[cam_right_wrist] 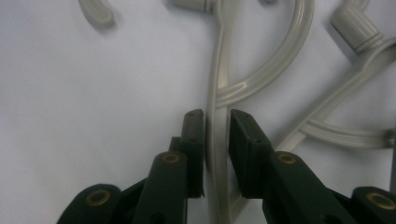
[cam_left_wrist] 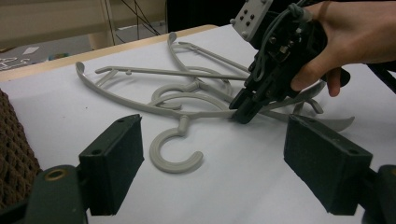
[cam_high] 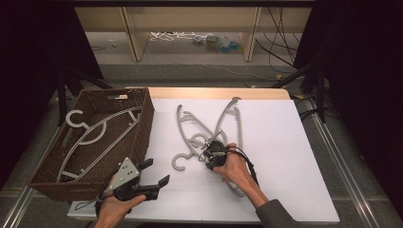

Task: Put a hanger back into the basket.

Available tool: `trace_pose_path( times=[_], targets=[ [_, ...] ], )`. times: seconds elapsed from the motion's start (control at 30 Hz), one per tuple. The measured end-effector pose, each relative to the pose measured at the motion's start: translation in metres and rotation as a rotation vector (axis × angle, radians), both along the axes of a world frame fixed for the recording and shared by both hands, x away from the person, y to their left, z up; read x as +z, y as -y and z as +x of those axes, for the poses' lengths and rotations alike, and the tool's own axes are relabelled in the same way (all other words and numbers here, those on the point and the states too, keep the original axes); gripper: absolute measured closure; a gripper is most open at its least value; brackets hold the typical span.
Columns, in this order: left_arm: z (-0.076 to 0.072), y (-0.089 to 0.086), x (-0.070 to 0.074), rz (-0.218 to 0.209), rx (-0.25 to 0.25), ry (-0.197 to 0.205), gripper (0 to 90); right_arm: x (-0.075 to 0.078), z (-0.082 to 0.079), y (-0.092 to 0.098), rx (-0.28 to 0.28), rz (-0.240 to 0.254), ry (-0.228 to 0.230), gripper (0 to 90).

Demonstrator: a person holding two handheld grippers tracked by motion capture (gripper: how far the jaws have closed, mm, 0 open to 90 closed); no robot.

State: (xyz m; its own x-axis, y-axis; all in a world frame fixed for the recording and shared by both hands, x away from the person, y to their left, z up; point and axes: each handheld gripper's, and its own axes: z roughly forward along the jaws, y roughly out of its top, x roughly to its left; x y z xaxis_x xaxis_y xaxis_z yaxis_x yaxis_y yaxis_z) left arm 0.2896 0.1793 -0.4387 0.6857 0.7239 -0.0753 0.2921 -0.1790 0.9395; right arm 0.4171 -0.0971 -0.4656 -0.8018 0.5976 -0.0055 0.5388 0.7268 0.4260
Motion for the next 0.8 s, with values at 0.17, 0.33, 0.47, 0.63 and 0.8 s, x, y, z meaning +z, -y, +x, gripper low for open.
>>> trace_pose_path(
  times=[0.17, 0.33, 0.47, 0.63, 0.8],
  targets=[
    [0.0, 0.0, 0.0, 0.0, 0.0, 0.0, 19.7, 0.001, 0.003, -0.003, 0.003, -0.016, -0.014, 79.9],
    [0.0, -0.001, 0.0, -0.002, 0.004, 0.003, 19.8, 0.002, 0.003, -0.004, -0.004, -0.026, -0.018, 81.7],
    [0.001, -0.002, 0.001, -0.013, 0.011, 0.0, 20.0, 0.007, 0.002, -0.001, 0.017, -0.032, -0.005, 81.9],
    [0.001, -0.003, 0.001, -0.008, 0.014, 0.007, 20.3, 0.019, 0.002, 0.01, 0.036, -0.007, 0.016, 82.0],
    [0.001, -0.003, 0.002, 0.001, 0.015, 0.009, 20.5, 0.03, -0.003, 0.02, 0.067, 0.028, 0.024, 82.0]
  ],
)
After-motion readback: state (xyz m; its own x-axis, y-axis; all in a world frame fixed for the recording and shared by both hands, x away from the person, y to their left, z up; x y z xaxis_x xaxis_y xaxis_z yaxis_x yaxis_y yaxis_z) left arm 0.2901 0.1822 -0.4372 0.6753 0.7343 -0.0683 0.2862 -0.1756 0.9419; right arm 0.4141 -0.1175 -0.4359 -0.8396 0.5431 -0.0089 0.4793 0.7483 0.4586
